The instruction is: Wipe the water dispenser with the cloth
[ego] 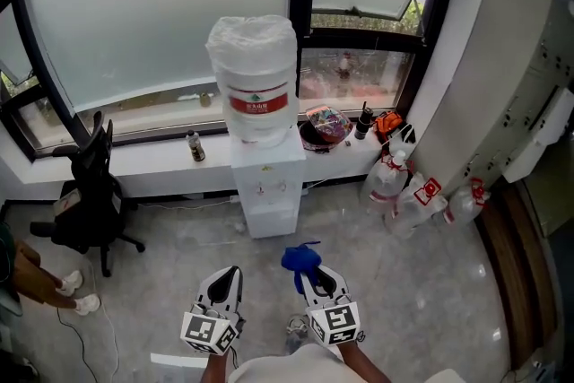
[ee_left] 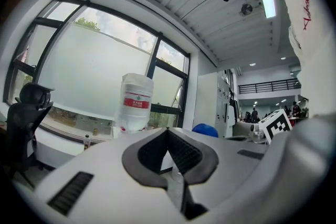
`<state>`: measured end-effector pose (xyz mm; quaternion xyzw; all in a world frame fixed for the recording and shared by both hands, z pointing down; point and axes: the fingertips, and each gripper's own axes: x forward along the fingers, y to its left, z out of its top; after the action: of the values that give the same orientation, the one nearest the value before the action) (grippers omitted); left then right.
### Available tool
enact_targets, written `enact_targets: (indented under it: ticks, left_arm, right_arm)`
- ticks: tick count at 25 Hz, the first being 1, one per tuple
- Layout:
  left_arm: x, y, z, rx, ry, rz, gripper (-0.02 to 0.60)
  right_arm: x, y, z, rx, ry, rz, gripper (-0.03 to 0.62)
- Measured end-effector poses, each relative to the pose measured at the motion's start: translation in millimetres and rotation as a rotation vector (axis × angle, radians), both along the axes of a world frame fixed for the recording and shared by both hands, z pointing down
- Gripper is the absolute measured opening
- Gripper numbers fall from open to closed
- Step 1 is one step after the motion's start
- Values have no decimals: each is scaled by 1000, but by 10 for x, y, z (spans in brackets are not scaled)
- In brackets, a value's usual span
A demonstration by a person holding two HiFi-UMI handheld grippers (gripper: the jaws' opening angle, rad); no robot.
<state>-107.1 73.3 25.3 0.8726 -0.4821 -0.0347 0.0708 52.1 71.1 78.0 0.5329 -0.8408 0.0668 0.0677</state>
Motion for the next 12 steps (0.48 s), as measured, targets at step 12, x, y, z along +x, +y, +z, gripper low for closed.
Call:
enact_targets:
  ticks: [12]
  left_arm:
    - [-180, 1009, 113, 2, -2, 10, 11]
  right_arm:
    - [-308, 1037, 23, 30, -8, 0, 86]
